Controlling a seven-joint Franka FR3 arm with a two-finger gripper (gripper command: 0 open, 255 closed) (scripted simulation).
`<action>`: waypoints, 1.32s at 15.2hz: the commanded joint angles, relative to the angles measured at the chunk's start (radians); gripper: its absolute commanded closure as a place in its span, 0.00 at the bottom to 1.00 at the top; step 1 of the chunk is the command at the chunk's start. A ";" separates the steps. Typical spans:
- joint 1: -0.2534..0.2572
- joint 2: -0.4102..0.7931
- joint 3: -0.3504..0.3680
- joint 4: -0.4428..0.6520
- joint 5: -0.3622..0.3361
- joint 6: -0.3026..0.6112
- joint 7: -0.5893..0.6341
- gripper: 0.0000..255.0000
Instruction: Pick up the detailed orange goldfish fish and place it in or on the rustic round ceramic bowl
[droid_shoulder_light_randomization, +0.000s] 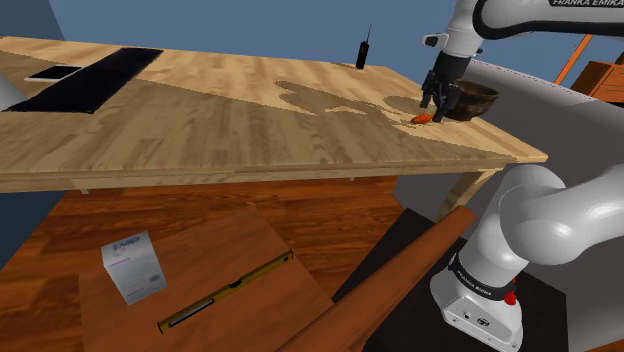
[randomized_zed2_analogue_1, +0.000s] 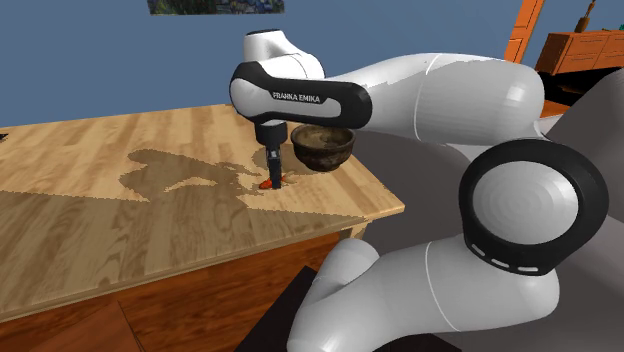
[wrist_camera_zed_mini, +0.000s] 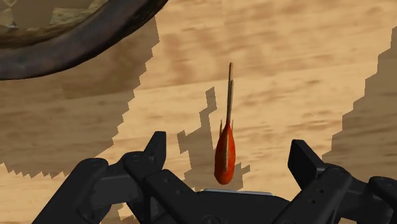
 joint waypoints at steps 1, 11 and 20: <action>-0.001 -0.002 -0.001 -0.006 -0.001 0.004 0.001 0.00; -0.001 -0.002 -0.001 -0.005 -0.001 0.004 0.001 1.00; 0.004 0.004 0.011 0.036 0.010 -0.032 -0.003 1.00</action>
